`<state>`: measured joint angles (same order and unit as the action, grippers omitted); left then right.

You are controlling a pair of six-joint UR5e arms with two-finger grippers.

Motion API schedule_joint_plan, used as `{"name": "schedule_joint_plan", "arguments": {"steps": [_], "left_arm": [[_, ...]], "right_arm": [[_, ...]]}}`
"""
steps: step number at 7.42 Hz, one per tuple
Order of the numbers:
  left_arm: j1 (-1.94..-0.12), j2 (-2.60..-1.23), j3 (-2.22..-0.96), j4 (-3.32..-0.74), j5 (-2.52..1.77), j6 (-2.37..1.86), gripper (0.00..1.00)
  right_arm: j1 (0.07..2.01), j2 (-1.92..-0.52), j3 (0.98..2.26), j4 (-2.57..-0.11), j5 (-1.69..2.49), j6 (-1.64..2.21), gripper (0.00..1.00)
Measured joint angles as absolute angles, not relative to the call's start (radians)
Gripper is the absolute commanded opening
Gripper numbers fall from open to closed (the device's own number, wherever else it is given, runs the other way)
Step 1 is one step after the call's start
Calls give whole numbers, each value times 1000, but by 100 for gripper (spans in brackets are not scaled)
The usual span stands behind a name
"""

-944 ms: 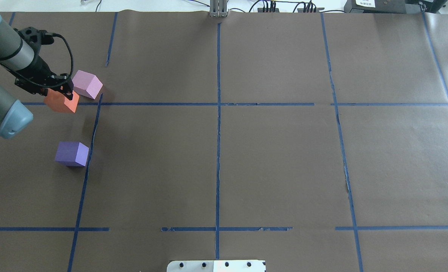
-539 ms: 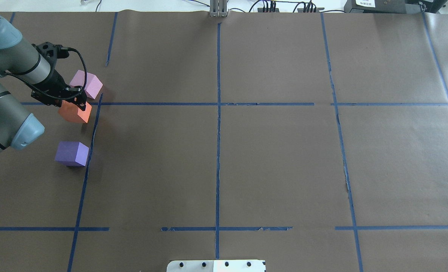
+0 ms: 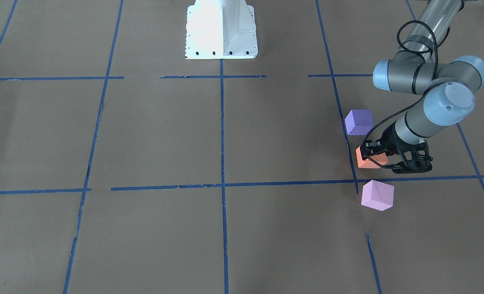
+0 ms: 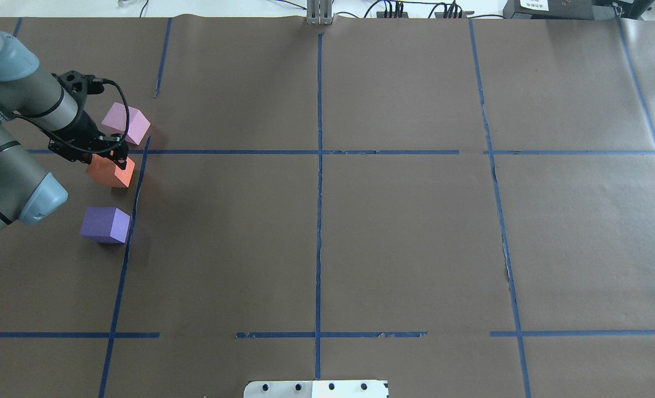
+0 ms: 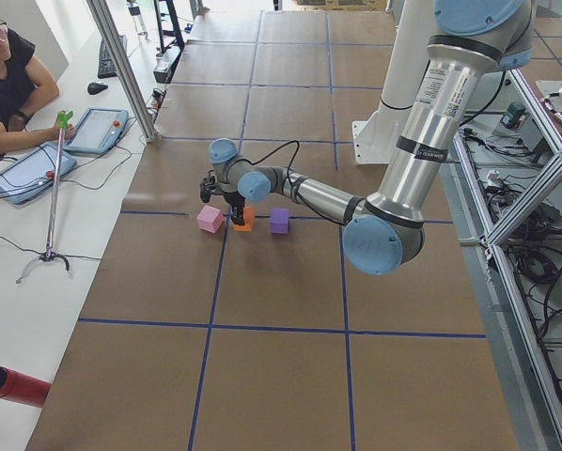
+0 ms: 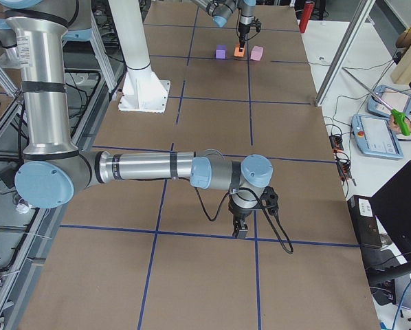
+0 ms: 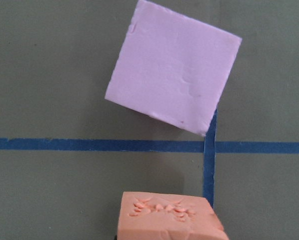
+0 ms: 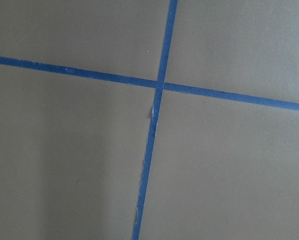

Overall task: Arrange blocks in a line
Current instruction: 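Bring the orange cube back between the pink and purple cubes, then lower the orange cube onto the table and open the left gripper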

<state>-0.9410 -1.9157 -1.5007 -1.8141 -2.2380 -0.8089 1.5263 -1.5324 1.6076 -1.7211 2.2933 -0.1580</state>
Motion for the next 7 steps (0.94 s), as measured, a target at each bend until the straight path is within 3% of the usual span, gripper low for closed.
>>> {"name": "schedule_joint_plan", "arguments": {"steps": [1, 2, 7], "left_arm": [[-940, -1916, -1497, -1815, -2238, -808, 91], [-939, -1916, -1495, -1817, -2238, -807, 100], [-939, -1919, -1504, -1830, -2238, -810, 100]], "right_arm": [[1526, -1532, 1608, -1721, 2293, -158, 100], [1526, -1532, 1608, -1721, 2293, -158, 100], [1526, -1532, 1608, -1721, 2293, -158, 100]]}}
